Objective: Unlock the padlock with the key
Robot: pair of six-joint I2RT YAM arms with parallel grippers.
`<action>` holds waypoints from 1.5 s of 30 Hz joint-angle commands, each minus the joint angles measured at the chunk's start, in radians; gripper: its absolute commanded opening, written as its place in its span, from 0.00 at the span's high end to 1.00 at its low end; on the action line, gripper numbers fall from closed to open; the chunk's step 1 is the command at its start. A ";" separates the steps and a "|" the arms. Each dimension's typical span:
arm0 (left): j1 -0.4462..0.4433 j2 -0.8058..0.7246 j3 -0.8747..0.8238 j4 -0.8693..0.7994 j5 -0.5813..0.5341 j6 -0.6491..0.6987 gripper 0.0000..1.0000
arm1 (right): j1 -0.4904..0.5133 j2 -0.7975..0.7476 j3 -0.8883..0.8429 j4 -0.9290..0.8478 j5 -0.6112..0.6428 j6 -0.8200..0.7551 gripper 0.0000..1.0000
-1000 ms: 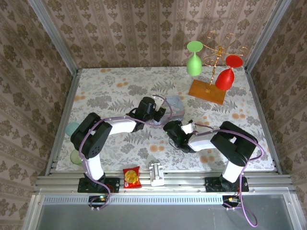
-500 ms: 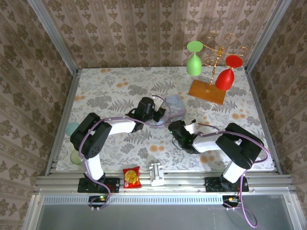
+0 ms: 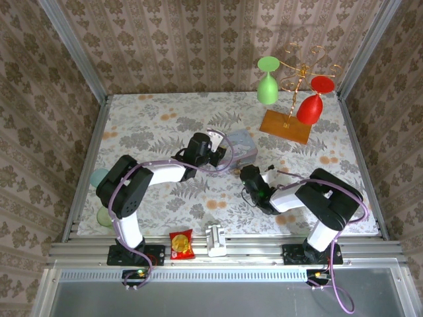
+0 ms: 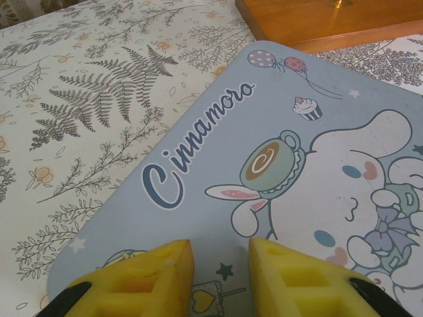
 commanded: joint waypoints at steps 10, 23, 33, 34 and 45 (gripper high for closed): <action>0.050 0.049 -0.070 -0.274 -0.113 -0.026 0.70 | -0.023 0.120 -0.048 0.165 -0.002 -0.046 1.00; 0.061 -0.038 -0.068 -0.295 -0.089 -0.028 0.68 | -0.093 -0.350 -0.064 -0.317 -0.103 -0.540 1.00; 0.065 -0.066 -0.071 -0.295 -0.084 -0.035 0.66 | -0.302 -0.619 0.070 -0.961 -0.465 -0.964 1.00; 0.067 -0.071 -0.072 -0.295 -0.081 -0.037 0.66 | -0.308 -0.610 0.093 -1.013 -0.486 -0.988 1.00; 0.070 -0.106 -0.100 -0.276 -0.062 -0.052 0.66 | -0.353 -0.402 0.203 -1.079 -0.713 -1.108 1.00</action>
